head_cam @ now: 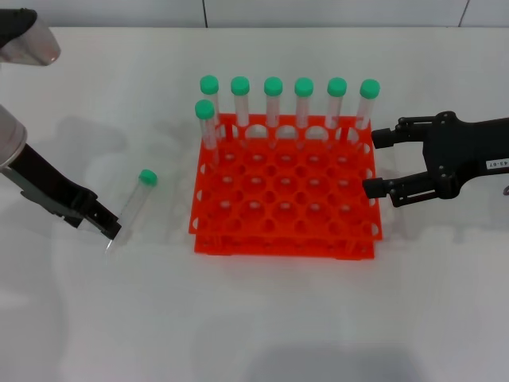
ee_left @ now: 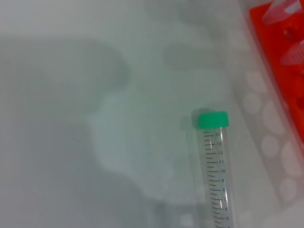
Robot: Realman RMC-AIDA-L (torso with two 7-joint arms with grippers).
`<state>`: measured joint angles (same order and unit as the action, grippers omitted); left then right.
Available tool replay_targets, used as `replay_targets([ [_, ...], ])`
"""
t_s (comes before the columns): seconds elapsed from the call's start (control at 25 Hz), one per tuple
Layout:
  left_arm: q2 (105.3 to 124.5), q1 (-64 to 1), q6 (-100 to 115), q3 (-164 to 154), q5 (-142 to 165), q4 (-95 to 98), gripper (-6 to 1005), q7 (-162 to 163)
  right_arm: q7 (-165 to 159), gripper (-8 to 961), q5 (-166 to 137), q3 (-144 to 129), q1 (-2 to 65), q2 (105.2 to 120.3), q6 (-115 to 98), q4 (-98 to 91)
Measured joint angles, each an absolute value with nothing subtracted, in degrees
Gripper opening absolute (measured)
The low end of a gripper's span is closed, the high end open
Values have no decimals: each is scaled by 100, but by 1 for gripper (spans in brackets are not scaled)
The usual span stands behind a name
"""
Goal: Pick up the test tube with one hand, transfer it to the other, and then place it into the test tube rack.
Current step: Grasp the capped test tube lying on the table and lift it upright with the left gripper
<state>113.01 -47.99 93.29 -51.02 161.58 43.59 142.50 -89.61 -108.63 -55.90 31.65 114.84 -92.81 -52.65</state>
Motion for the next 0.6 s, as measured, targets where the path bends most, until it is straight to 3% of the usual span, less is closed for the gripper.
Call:
replay_targets([
  [0.08, 11333, -4800, 9315, -5105, 16154, 4359, 690, 14225, -8956, 854, -10863, -5590, 3161, 11485, -9276, -5262],
  [0.6, 11455, -4824, 9049, -5318, 16129, 4228, 675, 14205, -8909, 854, -10863, -5589, 3137, 11496, -9293, -5242],
])
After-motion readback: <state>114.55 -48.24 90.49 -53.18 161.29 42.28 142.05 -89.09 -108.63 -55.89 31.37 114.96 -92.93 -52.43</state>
